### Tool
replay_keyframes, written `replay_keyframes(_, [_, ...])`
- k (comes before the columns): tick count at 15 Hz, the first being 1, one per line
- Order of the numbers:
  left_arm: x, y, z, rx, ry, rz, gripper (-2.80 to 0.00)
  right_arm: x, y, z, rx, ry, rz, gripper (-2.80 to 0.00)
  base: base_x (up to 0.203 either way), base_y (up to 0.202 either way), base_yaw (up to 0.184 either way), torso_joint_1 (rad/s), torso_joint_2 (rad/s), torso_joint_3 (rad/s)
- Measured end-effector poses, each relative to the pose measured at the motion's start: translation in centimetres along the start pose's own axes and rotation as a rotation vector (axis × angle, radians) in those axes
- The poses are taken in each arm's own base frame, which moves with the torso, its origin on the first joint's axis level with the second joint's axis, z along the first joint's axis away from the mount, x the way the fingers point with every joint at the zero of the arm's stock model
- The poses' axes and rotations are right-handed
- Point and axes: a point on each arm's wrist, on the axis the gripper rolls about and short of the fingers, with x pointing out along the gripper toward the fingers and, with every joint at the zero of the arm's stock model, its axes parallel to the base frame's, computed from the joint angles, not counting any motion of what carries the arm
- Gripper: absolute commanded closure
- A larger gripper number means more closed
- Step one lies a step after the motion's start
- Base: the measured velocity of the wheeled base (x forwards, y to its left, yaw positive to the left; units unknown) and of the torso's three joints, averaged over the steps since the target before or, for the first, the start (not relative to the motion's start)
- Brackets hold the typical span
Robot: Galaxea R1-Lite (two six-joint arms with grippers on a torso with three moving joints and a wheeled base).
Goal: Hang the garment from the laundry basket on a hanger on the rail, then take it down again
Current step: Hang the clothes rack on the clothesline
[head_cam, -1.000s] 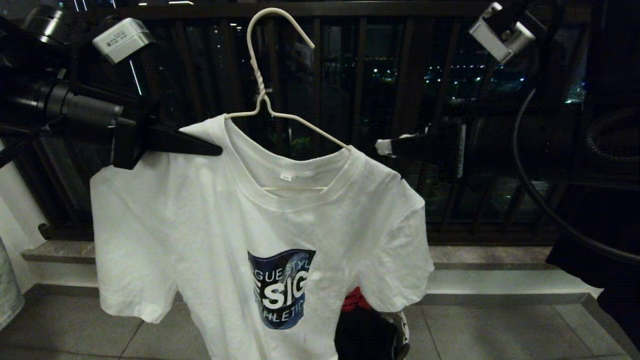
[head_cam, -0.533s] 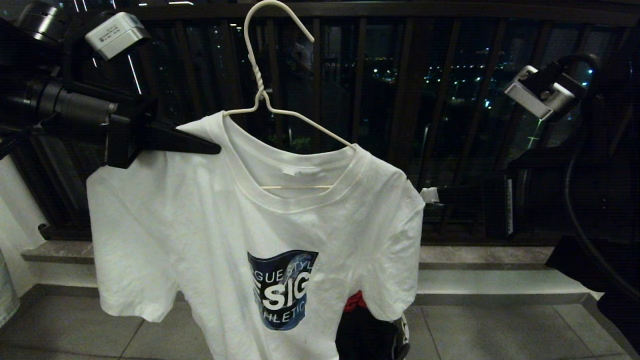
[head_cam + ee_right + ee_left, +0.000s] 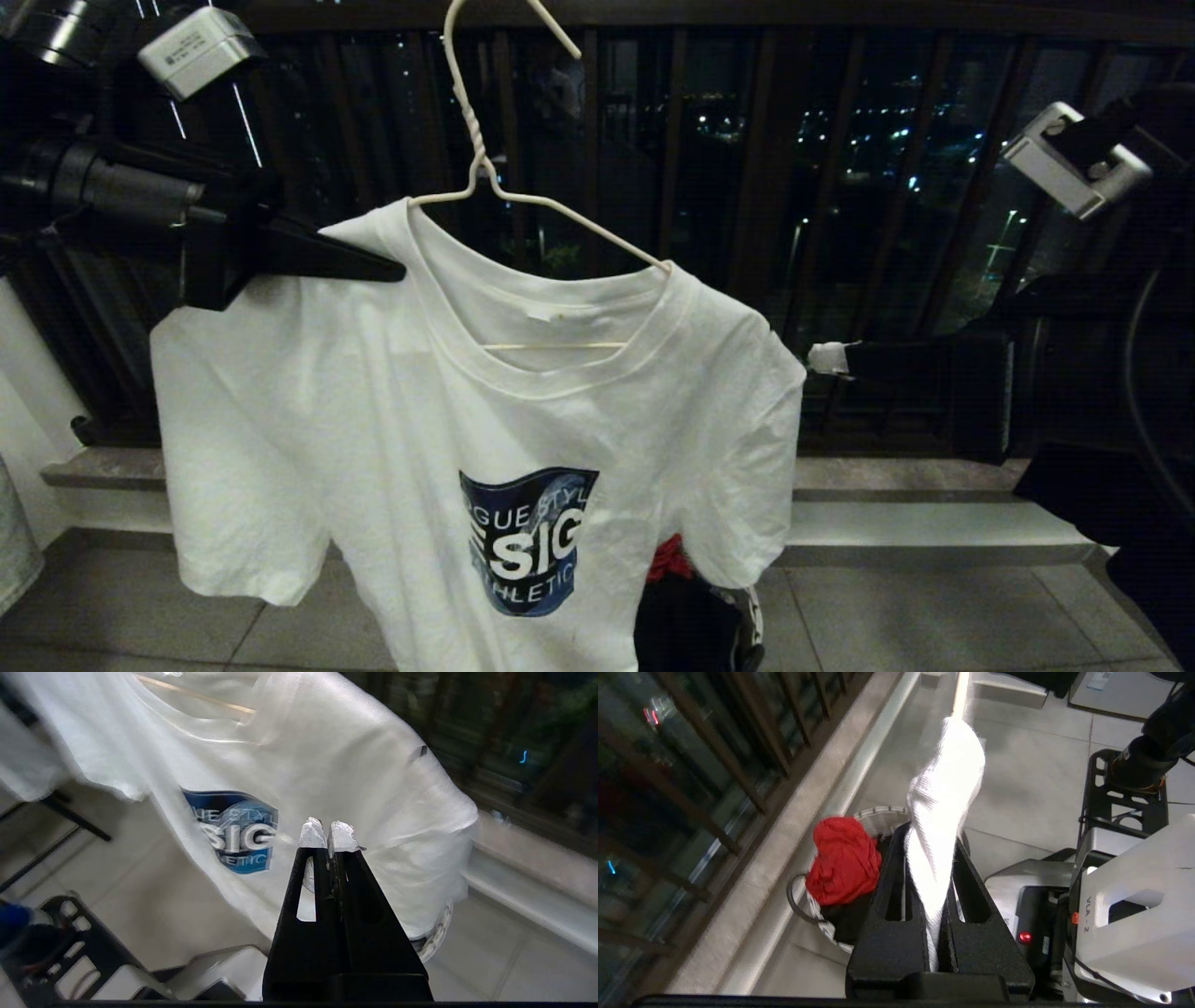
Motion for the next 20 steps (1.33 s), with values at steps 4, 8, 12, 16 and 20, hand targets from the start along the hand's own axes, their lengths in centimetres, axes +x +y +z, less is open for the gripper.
replay_keyframes(4, [-0.1, -0.2, 0.0, -0.001, 0.0, 0.002, 0.0, -0.5, -0.1, -0.2, 0.001, -0.011, -0.004, 0.0, 0.0, 0.0, 0.0, 0.085, -0.53, -0.324])
replay_keyframes(8, [-0.1, -0.1, -0.1, -0.004, 0.004, 0.004, 0.0, -0.8, -0.2, -0.3, 0.004, -0.015, -0.008, 0.0, 0.0, 0.0, 0.0, 0.148, -0.45, -0.315])
replay_keyframes(12, [-0.2, -0.3, 0.0, -0.003, 0.005, 0.005, 0.0, -1.2, -0.2, -0.2, 0.002, -0.024, -0.006, 0.0, 0.0, 0.0, 0.0, 0.175, -0.48, -0.313])
replay_keyframes(16, [-0.2, -0.4, 0.0, -0.001, 0.006, 0.007, 0.0, -2.7, 0.0, 0.1, -0.013, -0.055, 0.008, 0.0, 0.0, 0.0, 0.0, 0.189, -0.48, -0.303])
replay_keyframes(20, [-0.2, -0.5, 0.0, -0.004, 0.005, 0.004, 0.0, -4.9, 0.2, 0.5, -0.028, -0.112, 0.021, 0.0, 0.0, 0.0, 0.0, 0.216, -0.52, -0.304])
